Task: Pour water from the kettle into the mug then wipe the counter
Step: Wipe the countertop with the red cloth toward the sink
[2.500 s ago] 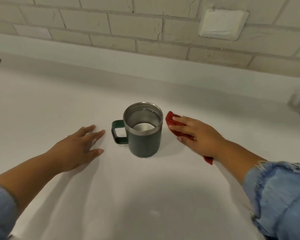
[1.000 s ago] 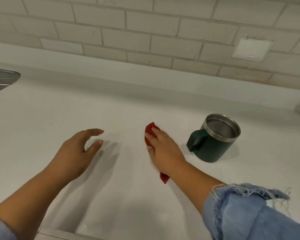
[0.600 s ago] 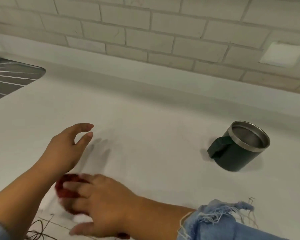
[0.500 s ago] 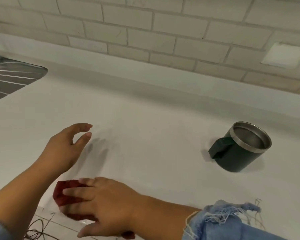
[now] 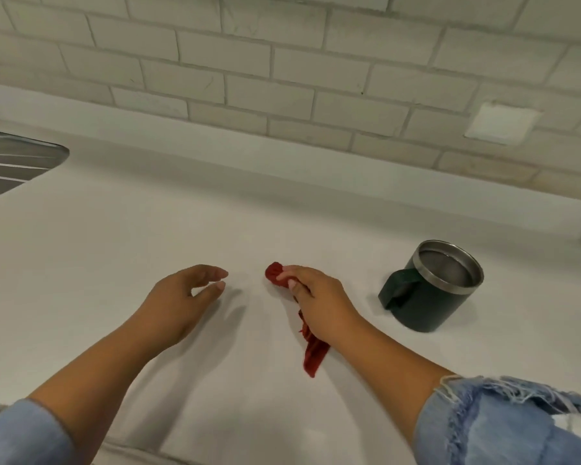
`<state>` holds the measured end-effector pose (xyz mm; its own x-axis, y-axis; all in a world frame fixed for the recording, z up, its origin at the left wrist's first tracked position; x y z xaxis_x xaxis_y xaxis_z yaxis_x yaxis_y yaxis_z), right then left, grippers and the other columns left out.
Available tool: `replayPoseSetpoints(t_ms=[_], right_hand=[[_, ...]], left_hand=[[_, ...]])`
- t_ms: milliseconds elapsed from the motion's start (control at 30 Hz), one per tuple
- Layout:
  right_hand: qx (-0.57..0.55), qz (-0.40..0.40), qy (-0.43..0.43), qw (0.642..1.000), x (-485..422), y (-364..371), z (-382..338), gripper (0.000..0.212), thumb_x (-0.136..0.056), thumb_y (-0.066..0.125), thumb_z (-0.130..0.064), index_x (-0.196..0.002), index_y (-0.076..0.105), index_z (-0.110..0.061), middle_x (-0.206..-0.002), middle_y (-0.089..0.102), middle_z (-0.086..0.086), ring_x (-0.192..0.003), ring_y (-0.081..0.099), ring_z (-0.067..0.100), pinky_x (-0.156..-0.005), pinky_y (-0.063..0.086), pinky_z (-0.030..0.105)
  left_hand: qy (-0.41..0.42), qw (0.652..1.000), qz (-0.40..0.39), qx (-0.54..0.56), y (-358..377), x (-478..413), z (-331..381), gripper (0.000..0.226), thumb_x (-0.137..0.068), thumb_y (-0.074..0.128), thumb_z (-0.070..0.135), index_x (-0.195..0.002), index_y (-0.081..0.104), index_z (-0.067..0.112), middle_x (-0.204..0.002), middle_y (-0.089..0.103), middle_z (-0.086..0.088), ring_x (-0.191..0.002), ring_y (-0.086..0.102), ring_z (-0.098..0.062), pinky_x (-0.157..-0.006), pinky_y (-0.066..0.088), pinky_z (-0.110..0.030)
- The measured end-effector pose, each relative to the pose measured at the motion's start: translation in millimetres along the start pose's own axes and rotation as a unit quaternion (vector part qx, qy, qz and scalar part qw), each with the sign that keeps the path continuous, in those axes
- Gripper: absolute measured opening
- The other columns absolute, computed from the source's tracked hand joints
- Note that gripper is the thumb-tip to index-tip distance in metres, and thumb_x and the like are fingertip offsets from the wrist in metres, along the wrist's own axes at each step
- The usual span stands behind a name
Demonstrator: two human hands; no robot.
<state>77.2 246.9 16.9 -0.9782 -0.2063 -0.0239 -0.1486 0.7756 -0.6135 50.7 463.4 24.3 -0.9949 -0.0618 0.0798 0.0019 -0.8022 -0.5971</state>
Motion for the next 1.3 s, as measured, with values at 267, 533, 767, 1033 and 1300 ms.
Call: replayPoseSetpoints(t_ms=[267, 533, 767, 1033, 1300], right_hand=[[-0.094, 0.046, -0.062, 0.993, -6.6, -39.7, -66.8, 0.026, -0.097, 0.044, -0.025, -0.097, 0.068, -0.035, -0.109, 0.058, -0.015, -0.104, 0.053, -0.003, -0.090, 0.041, 0.013], [-0.148, 0.105, 0.007, 0.983, -40.2, -78.8, -50.7, 0.024, -0.097, 0.046, -0.016, -0.101, 0.069, -0.022, -0.100, 0.067, -0.010, -0.100, 0.061, 0.010, -0.092, 0.049, 0.027], [-0.101, 0.099, 0.085, 0.986, -59.1, -84.1, -22.0, 0.037, -0.092, 0.055, -0.030, -0.128, 0.051, -0.033, -0.136, 0.043, -0.012, -0.116, 0.048, 0.006, -0.088, 0.041, 0.026], [-0.103, 0.084, 0.107, 0.985, -67.8, -84.5, -18.0, 0.021, -0.092, 0.054, -0.033, -0.112, 0.057, -0.039, -0.126, 0.048, -0.010, -0.096, 0.053, 0.000, -0.058, 0.039, 0.011], [-0.089, 0.122, 0.064, 0.986, -74.0, -87.9, -23.7, 0.018, -0.092, 0.055, -0.030, -0.105, 0.063, -0.039, -0.114, 0.050, -0.023, -0.098, 0.052, -0.009, -0.065, 0.038, -0.001]], left_hand=[[0.022, 0.901, -0.250, 0.355, 66.5, -5.5, 52.4, 0.063, -0.075, 0.077, 0.029, -0.128, 0.044, 0.035, -0.122, 0.067, 0.000, -0.112, 0.064, -0.018, -0.085, 0.056, -0.032], [-0.011, 0.912, -0.176, 0.371, 48.3, -63.5, 66.7, 0.043, -0.076, 0.069, 0.038, -0.117, 0.066, 0.024, -0.114, 0.072, -0.002, -0.106, 0.067, -0.019, -0.092, 0.051, -0.040], [-0.060, 0.944, -0.115, 0.304, 41.5, -140.9, 67.6, 0.029, -0.089, 0.061, 0.034, -0.115, 0.059, 0.022, -0.107, 0.070, -0.009, -0.094, 0.069, -0.029, -0.080, 0.057, -0.043], [0.018, 0.947, -0.127, 0.296, 39.5, -238.4, 97.8, 0.044, -0.094, 0.054, 0.027, -0.136, 0.040, 0.025, -0.120, 0.061, -0.005, -0.099, 0.065, -0.021, -0.075, 0.056, -0.034], [0.140, 0.974, 0.064, -0.163, 32.5, -294.2, 86.9, 0.068, -0.090, 0.057, 0.026, -0.148, 0.023, 0.025, -0.151, 0.034, -0.012, -0.135, 0.035, -0.035, -0.110, 0.031, -0.046]])
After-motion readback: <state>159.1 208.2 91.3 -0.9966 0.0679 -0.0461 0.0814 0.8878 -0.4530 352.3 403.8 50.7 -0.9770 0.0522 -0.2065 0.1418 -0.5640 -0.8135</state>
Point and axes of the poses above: each hand's wrist, its own x-axis away from the middle knuckle, its own y-axis out of the palm, z = x × y, the point moved 6 cm from there along -x, towards the middle knuckle
